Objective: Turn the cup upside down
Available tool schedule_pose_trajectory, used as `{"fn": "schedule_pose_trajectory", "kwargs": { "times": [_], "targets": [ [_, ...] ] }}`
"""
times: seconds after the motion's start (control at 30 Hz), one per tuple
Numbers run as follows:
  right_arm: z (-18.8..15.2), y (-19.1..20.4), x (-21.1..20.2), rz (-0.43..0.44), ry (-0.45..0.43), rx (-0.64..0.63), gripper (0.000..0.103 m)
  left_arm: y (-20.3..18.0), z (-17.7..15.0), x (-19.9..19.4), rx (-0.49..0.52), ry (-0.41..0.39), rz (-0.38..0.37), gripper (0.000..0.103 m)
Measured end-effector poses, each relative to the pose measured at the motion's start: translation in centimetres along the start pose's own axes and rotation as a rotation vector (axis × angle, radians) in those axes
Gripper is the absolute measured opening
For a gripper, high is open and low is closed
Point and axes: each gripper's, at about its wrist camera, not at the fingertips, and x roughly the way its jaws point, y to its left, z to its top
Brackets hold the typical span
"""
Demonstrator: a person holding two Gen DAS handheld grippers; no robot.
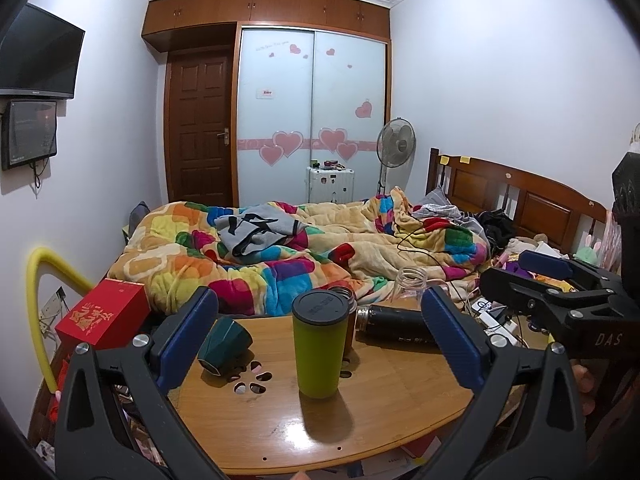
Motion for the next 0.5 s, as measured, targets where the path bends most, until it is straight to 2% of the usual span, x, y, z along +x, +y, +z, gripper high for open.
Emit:
{"fn": "schedule_pose_trajectory", "kwargs": {
  "times": [0.5],
  "targets": [
    [-0.13,-0.10,-0.08,0.001,0.001,0.008,0.103,-0.55,-0.32,0.13,0.016,0.009,-0.029,0.103]
  ]
}}
